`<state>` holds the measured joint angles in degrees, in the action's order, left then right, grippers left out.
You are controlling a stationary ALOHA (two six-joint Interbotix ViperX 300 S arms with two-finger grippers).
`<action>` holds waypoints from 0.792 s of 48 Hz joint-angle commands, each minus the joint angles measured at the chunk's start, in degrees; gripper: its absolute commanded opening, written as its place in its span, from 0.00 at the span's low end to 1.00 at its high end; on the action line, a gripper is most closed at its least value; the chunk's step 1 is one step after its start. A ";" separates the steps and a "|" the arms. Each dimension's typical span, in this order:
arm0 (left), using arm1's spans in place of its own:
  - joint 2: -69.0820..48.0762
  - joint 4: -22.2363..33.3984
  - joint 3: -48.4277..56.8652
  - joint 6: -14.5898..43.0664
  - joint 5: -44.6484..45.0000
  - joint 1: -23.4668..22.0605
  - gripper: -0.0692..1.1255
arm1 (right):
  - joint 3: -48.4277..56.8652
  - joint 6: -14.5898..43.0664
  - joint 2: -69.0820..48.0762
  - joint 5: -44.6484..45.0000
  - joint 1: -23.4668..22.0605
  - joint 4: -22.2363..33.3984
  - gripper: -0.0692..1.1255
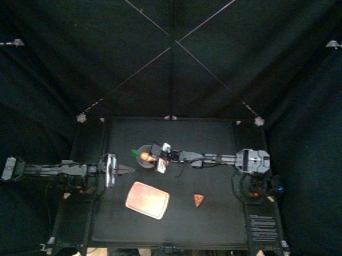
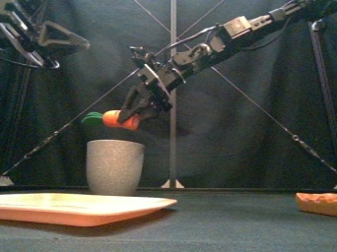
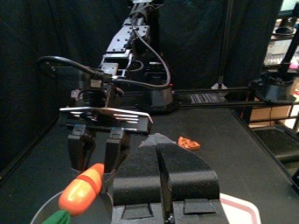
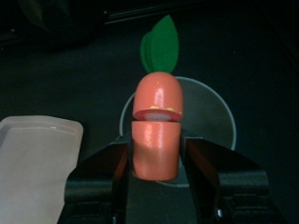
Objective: Pick the carrot then place it in the grey bowl
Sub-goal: Drop carrot in the grey bowl and return to neutral
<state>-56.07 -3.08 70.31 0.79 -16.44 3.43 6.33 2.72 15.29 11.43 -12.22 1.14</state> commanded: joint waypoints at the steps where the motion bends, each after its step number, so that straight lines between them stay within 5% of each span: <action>1: 0.09 -0.18 -0.97 0.00 -0.18 0.00 0.03 | -1.32 -0.09 -1.49 -0.26 -0.62 0.09 0.71; 9: 0.00 -0.18 -0.88 0.00 -0.18 0.09 0.03 | -0.97 -0.26 -1.49 -0.44 -0.53 0.26 0.95; 20: 0.00 -0.18 -0.88 0.00 -0.26 0.09 0.03 | -0.09 -0.09 -3.69 -0.35 -0.62 3.08 0.92; 38: -0.97 -0.88 -0.79 0.09 -0.26 0.09 0.03 | 22.06 -0.09 -24.96 -10.99 0.88 3.43 0.92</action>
<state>-56.69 -3.43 70.31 0.79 -16.35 3.43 24.17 2.72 -2.20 4.83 -11.78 4.75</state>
